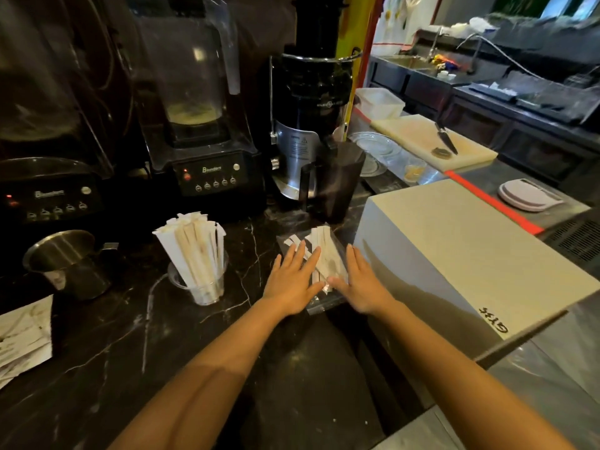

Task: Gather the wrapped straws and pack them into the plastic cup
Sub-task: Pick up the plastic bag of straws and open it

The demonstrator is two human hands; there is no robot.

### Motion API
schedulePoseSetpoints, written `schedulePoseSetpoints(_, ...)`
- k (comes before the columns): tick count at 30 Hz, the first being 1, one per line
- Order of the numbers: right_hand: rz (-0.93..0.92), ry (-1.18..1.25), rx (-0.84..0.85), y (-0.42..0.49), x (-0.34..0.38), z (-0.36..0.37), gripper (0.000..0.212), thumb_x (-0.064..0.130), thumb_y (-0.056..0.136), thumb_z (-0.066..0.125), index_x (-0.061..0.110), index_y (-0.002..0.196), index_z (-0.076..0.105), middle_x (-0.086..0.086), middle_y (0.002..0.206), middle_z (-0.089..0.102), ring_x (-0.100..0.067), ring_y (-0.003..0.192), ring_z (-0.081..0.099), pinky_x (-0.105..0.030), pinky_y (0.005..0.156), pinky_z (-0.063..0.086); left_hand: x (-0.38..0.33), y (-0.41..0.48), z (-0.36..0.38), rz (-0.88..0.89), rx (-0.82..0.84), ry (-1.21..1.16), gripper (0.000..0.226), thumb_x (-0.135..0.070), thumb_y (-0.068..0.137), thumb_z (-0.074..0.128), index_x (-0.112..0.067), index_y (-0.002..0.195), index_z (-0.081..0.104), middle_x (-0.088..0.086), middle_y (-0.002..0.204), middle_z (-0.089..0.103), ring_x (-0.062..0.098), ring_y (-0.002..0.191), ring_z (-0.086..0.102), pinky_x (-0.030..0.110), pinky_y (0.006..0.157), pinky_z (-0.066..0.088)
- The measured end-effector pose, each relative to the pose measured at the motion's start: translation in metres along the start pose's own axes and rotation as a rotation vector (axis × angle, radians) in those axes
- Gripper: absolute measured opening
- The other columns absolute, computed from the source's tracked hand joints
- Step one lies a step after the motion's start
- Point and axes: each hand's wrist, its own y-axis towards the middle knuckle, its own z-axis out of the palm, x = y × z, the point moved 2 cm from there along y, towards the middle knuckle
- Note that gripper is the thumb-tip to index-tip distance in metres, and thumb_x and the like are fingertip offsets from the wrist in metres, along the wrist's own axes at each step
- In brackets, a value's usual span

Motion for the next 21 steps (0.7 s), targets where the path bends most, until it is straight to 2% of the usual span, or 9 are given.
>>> schedulePoseSetpoints(4,0.036,-0.014,0.025,0.0,-0.014,0.014,0.083,0.043,0.089,0.045,0.012,0.142,-0.011,-0.011,0.156,-0.007,-0.026,0.143,-0.004,-0.04,0.115,0.006,-0.009,-0.004,0.021,-0.001,0.082,-0.021,0.07,-0.045,0.09,0.038,-0.011,0.141,0.003,0.012,0.154,0.004,0.025,0.141,0.002,0.039,0.115,0.009)
schedulePoseSetpoints(7,0.045,-0.054,0.025,0.001,-0.021,0.019,0.085,0.04,0.088,0.05,0.011,0.142,-0.008,-0.013,0.156,-0.002,-0.029,0.143,0.001,-0.041,0.114,0.011,-0.015,-0.006,0.029,0.042,0.066,-0.016,0.061,-0.041,0.088,0.044,-0.008,0.135,0.026,0.013,0.147,0.027,0.027,0.135,0.022,0.039,0.109,0.026)
schedulePoseSetpoints(10,0.063,-0.134,0.036,0.003,-0.027,0.02,0.084,0.04,0.088,0.051,0.011,0.143,-0.005,-0.015,0.155,0.001,-0.031,0.142,0.005,-0.042,0.114,0.014,-0.02,-0.006,0.033,0.086,0.051,0.01,0.049,-0.037,0.087,0.048,-0.007,0.126,0.042,0.013,0.137,0.04,0.027,0.127,0.033,0.039,0.102,0.034)
schedulePoseSetpoints(16,0.096,-0.187,0.014,0.011,-0.032,0.02,0.085,0.041,0.083,0.058,0.012,0.143,0.006,-0.016,0.153,0.014,-0.035,0.138,0.016,-0.045,0.111,0.023,-0.026,-0.002,0.033,0.151,0.04,0.105,0.039,-0.031,0.091,0.042,-0.004,0.116,0.052,0.014,0.121,0.05,0.028,0.114,0.043,0.039,0.093,0.04)
schedulePoseSetpoints(21,0.142,-0.165,-0.023,0.019,-0.035,0.018,0.073,0.042,0.075,0.067,0.02,0.134,0.03,-0.014,0.14,0.036,-0.034,0.126,0.032,-0.046,0.103,0.035,-0.036,-0.001,0.028,0.221,0.063,0.2,0.031,-0.018,0.092,0.036,0.0,0.111,0.054,0.019,0.116,0.052,0.033,0.109,0.045,0.044,0.087,0.044)
